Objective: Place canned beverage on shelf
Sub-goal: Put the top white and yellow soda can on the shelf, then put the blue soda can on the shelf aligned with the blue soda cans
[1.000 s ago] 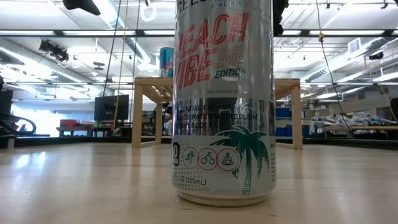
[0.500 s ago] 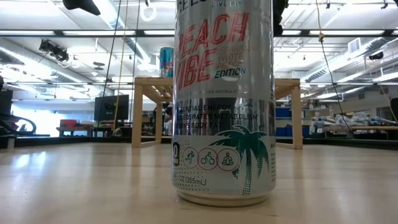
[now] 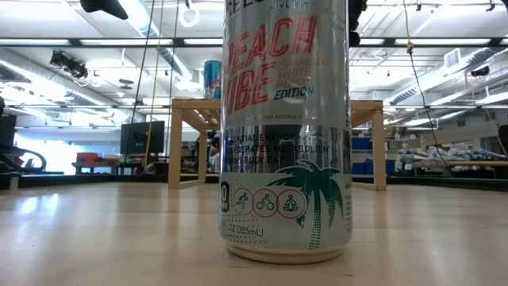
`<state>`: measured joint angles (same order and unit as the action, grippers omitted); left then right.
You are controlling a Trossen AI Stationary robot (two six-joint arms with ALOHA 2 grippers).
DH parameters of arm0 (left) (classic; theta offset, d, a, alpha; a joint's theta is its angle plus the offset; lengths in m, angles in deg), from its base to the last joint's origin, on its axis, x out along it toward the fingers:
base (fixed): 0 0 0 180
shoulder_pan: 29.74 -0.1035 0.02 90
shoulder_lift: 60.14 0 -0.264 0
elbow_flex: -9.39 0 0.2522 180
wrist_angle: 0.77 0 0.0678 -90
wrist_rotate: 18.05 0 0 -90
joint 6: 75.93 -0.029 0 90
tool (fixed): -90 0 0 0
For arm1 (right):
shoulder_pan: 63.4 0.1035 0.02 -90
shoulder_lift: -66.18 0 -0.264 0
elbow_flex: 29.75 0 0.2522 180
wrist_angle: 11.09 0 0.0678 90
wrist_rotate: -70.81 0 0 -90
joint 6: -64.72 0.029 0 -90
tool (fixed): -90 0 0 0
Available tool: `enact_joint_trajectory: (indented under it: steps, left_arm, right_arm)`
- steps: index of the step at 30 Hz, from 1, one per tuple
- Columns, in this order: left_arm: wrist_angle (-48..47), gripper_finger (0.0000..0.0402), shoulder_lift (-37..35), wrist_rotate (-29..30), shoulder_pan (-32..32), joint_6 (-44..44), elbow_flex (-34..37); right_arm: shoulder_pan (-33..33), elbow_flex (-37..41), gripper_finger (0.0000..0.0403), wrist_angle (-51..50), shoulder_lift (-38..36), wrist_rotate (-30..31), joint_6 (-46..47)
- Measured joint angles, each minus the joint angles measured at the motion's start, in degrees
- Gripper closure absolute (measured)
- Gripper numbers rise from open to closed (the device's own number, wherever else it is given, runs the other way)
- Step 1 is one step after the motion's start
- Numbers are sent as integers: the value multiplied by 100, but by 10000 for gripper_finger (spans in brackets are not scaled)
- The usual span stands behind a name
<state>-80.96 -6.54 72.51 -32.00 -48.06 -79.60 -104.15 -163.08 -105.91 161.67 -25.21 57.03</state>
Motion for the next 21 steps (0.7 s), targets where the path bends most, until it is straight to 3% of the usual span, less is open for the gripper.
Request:
enact_joint_trajectory:
  steps: [12,21]
  left_arm:
    - [0,21,2,0,0,-3,0]
    - [2,21,0,0,0,-3,0]
  right_arm:
    - [-4,0,50,0,-39,-42,-136]
    - [-9,-5,46,46,-203,-28,-149]
